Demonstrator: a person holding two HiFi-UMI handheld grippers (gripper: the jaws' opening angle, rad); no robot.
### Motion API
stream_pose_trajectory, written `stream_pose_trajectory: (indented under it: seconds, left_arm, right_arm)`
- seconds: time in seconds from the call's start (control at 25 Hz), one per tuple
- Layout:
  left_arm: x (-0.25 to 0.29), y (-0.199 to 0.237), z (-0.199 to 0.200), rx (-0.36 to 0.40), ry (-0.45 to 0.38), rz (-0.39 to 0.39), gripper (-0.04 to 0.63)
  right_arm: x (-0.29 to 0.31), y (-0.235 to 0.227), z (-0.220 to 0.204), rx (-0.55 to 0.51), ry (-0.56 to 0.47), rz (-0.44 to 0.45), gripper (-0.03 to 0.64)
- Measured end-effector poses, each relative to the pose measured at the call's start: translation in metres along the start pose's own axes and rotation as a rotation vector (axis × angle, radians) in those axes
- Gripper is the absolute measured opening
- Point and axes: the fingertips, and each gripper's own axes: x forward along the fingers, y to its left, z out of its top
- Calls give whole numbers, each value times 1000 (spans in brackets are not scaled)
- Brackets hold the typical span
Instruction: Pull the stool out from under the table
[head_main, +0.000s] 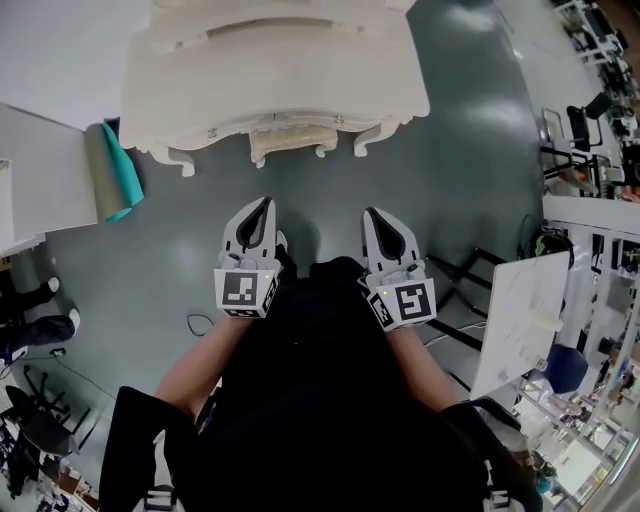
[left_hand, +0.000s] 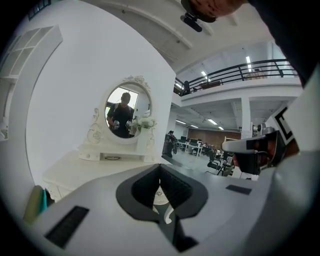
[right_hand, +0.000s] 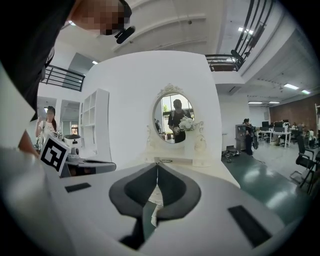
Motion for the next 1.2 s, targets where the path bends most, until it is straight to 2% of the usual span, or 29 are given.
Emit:
stream_pose_trajectory:
  seconds: [0.4,0.52,0.8,1.04,1.2]
  left_arm:
    - [33,30,-8,-45,27,35,14]
    - [46,36,-15,-52,63,54,15]
    - [91,43,-25,-97,111,143,15]
    - [124,42,-45,-92,148,222,15]
    - [137,64,-70,-69,182,261,15]
  right_arm:
    - [41,-35,-21,26,60,-11,18]
    - [57,-52,-32,45,79,-7,18]
    - [107,-87,-38,52,77,88,18]
    - [137,-127,-48,11,83,166,18]
    - [158,-139,-70,-28,115,187,18]
